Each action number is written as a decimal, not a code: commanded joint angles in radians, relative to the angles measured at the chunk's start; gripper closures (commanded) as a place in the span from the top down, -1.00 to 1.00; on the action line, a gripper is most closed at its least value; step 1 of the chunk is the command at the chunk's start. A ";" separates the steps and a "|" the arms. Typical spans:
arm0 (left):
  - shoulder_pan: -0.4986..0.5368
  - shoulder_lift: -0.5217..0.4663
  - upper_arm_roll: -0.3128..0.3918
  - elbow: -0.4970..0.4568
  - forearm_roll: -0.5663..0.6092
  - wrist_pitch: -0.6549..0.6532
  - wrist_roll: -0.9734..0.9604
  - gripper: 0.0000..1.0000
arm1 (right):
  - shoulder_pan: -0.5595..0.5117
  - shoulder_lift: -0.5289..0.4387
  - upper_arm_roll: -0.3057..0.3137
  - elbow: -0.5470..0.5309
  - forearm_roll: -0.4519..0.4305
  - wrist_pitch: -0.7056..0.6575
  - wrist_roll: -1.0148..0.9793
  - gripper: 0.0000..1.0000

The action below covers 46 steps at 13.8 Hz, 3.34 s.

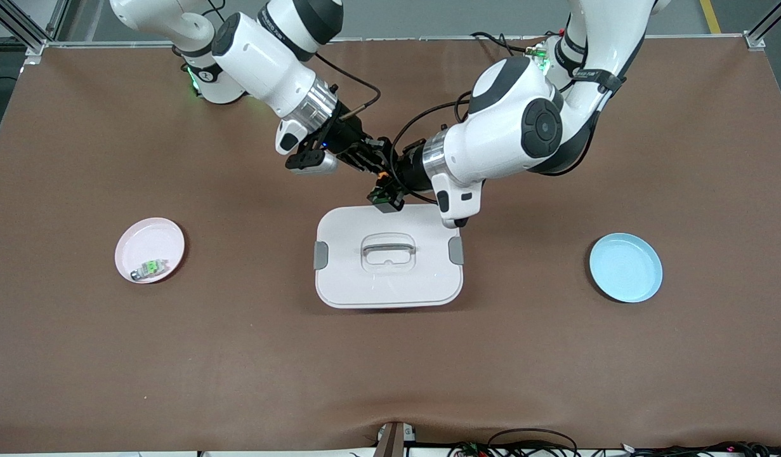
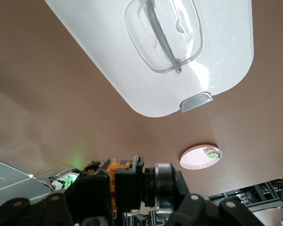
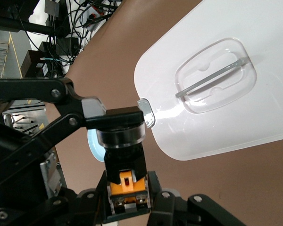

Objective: Transfer orange switch to right arm and place
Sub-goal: 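Close the right gripper on the orange switch held by the left gripper, then open the left gripper and withdraw while the right gripper pulls the switch, then carry the orange switch with the right gripper over the white plate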

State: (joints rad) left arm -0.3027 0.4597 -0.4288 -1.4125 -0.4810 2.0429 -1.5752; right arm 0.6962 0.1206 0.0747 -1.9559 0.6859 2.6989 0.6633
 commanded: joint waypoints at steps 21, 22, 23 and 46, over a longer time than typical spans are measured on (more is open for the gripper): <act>0.378 -0.121 0.082 0.030 0.576 -0.266 0.567 1.00 | -0.418 -0.216 -0.018 0.002 -0.647 -0.803 -1.037 -1.00; 0.398 -0.131 0.084 0.029 0.610 -0.282 0.619 1.00 | -0.454 -0.214 -0.018 0.002 -0.666 -0.803 -1.133 -1.00; 0.430 -0.135 0.082 0.029 0.636 -0.288 0.665 1.00 | -0.495 -0.211 -0.018 0.002 -0.678 -0.800 -1.228 -1.00; 0.347 -0.487 0.332 -0.140 0.521 -0.518 1.468 1.00 | -0.997 -0.099 -0.016 -0.288 -0.756 -0.303 -2.303 -1.00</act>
State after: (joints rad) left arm 0.0833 0.0181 -0.1410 -1.5061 0.0638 1.5176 -0.1317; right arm -0.2756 0.0386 0.0381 -2.1819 -0.0587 2.3483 -1.6105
